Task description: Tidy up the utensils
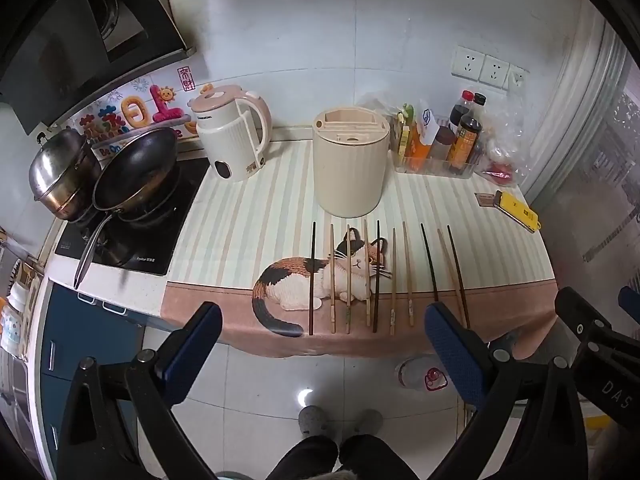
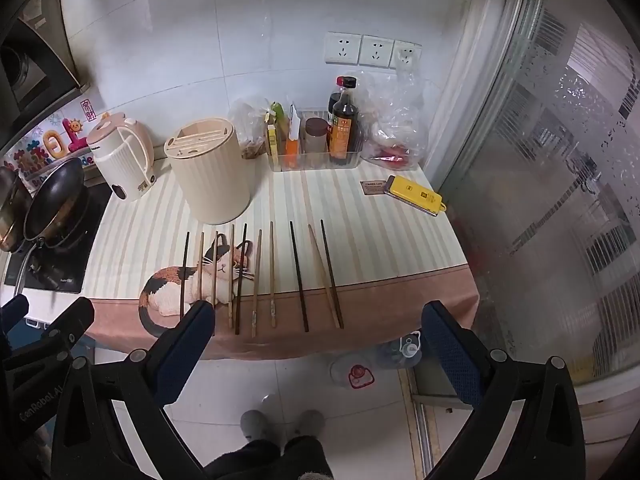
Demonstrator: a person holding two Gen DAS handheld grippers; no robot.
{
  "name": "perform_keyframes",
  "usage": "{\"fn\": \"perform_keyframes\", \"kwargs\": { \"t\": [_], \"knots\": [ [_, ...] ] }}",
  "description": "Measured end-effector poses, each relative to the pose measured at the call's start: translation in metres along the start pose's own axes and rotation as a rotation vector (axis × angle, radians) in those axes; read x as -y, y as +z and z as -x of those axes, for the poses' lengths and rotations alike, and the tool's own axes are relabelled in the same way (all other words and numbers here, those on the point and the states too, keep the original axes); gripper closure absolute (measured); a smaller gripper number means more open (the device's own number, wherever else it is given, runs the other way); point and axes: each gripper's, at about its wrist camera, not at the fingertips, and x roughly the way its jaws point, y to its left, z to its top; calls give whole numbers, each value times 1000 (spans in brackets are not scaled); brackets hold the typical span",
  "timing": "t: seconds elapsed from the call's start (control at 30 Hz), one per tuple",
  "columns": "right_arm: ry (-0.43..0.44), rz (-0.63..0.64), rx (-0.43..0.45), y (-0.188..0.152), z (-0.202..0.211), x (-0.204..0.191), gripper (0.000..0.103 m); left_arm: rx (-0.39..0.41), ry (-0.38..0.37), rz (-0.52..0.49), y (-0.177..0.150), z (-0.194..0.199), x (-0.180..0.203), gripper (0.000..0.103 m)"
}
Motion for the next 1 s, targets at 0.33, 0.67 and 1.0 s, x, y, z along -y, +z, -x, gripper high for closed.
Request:
{"fn": "perform_keyframes", "kwargs": {
  "t": [0.33, 0.67, 1.0],
  "knots": [
    [3, 0, -2, 1, -1, 1, 0, 2, -3, 2, 3, 1, -1, 0],
    [5, 0, -3, 2, -2, 1, 0, 1, -7, 6, 5, 0, -1, 0],
    [6, -2, -2, -1, 2, 1, 0, -3, -8, 11, 13, -3, 2, 0]
  ]
}}
